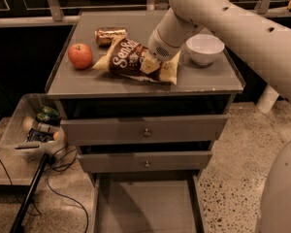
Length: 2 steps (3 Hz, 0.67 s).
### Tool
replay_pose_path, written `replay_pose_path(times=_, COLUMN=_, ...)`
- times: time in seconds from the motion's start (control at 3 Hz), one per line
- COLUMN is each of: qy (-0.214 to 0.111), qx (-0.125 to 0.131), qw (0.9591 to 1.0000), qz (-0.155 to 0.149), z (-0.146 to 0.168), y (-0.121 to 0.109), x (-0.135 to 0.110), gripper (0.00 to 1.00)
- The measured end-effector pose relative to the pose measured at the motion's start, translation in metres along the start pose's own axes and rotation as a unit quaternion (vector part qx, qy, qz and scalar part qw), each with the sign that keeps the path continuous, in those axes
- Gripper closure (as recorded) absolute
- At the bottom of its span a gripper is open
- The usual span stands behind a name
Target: Place brown chip bag into bottom drawer
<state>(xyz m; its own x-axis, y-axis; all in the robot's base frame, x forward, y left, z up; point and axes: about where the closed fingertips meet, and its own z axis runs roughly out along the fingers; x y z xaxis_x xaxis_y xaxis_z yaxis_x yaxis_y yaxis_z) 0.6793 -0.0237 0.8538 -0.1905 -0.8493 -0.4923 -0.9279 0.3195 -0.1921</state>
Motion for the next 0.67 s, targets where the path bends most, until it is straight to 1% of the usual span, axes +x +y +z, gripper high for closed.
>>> replay_pose_path(times=0.33, qy=0.000, qx=0.000, qw=1.0000, qz=0.000, z=0.0000, y=0.0000, x=0.0000, gripper=1.00)
replay_pose_path(times=0.67, qy=-0.006, qx=-0.006, qw=1.0000, qz=-0.005, z=-0.0049, y=0.0046, x=0.0018, gripper=1.00)
